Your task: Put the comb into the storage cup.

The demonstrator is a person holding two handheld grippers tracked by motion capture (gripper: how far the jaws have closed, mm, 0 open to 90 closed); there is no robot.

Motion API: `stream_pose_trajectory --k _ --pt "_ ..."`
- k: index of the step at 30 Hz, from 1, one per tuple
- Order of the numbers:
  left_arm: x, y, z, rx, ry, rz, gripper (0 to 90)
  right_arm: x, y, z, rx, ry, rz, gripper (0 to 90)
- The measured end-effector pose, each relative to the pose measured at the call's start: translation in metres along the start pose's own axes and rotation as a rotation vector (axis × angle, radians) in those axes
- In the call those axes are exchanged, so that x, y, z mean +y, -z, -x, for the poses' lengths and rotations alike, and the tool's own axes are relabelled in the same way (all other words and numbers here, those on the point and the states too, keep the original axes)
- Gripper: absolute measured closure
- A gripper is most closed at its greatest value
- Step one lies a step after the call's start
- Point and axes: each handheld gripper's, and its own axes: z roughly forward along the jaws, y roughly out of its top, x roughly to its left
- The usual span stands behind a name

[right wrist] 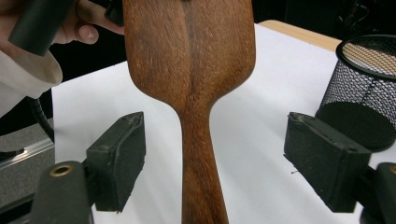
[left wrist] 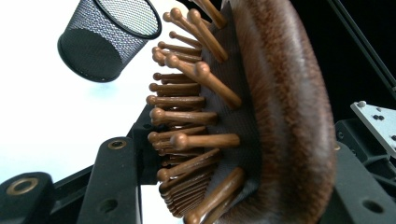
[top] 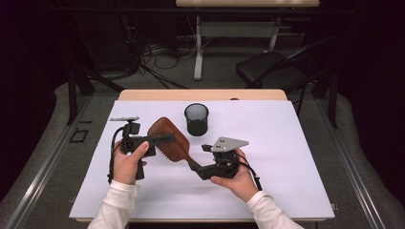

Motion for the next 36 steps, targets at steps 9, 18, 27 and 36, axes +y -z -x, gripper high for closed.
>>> stream_pose_trajectory --k 9,18,27,36 --pt "0.0 0.0 -0.002 0.006 0.006 -0.012 49.2 0.002 0.0 0.005 -0.037 -0.039 -0.059 3.0" --pt "0.001 0.004 -0.007 0.024 0.02 -0.004 49.3 0.002 0.0 0.003 -0.017 -0.037 -0.08 0.0" --pt "0.003 0.01 -0.012 0.017 0.03 0.015 49.2 0.003 0.005 0.009 -0.04 -0.065 -0.06 0.0" --pt "0.002 0.011 -0.017 0.022 0.047 0.024 49.4 0.003 0.008 0.014 -0.054 -0.075 -0.058 0.0"
